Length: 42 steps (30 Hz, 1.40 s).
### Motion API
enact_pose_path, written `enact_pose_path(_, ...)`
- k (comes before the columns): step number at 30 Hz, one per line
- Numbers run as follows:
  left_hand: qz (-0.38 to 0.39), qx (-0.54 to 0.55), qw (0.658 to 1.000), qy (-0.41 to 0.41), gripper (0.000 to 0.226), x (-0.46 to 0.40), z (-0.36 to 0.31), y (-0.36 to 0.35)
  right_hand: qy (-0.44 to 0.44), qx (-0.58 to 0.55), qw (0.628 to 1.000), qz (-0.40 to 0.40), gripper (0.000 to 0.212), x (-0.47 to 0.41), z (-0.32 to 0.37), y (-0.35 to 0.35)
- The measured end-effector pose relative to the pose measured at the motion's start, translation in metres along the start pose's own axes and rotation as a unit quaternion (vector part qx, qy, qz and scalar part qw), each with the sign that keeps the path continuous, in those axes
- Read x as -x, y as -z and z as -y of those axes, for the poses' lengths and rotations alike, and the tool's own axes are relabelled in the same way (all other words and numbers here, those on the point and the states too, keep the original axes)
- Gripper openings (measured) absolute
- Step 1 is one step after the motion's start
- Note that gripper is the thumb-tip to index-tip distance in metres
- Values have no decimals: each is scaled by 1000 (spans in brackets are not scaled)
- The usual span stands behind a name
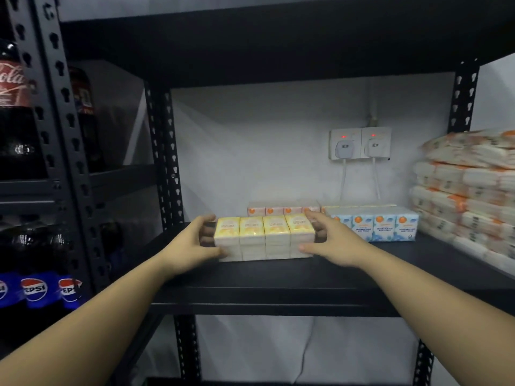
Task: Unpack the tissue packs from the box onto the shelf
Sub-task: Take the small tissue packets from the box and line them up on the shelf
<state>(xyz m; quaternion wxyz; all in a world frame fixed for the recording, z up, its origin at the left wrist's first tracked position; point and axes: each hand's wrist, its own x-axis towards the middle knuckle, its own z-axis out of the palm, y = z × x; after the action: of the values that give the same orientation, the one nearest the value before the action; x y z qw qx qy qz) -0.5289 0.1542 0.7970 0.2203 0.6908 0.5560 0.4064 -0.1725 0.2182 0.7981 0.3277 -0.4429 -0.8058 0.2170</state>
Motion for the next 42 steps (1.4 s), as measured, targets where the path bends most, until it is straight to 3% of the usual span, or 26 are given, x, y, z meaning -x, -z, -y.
enact_pose_path(4,-59,-32,997,-29,47,-1,8,-7,-1,-11,1000,-24,60,0,-3,-7)
enact_pose_path(10,-97,25,994,-36,42,-7,-10,-2,5,-74,987,-142,32,-10,9,6)
enact_pose_path(13,-122,-1,992,-10,35,-16,-22,-4,-15,-53,988,-146,40,-14,13,12)
enact_pose_path(17,-95,-38,995,17,28,-24,-24,-12,-2,-33,999,-40,64,-6,5,10)
enact_pose_path(19,-63,3,998,13,41,-22,-19,-15,-11,-8,999,-37,79,-5,-5,5)
enact_pose_path(22,-29,-30,999,4,68,-18,-9,-22,-56,75,993,-68,92,-7,-16,0)
enact_pose_path(25,-61,-114,992,-1,81,-20,-9,-29,-60,92,993,-53,94,-5,-23,-1)
enact_pose_path(28,-95,-225,967,-76,84,-23,-19,-39,-40,127,989,-70,95,-1,-25,9)
enact_pose_path(31,-61,-330,928,-165,78,-32,-35,-60,1,195,970,-145,89,3,-32,30)
enact_pose_path(34,-36,-430,883,-186,73,-50,-49,-88,1,258,948,-189,90,4,-51,54)
enact_pose_path(38,-24,-444,883,-151,69,-79,-57,-106,-48,319,937,-136,88,-7,-76,71)
enact_pose_path(42,-9,-428,892,-143,69,-107,-58,-113,-61,343,930,-118,72,-17,-91,71)
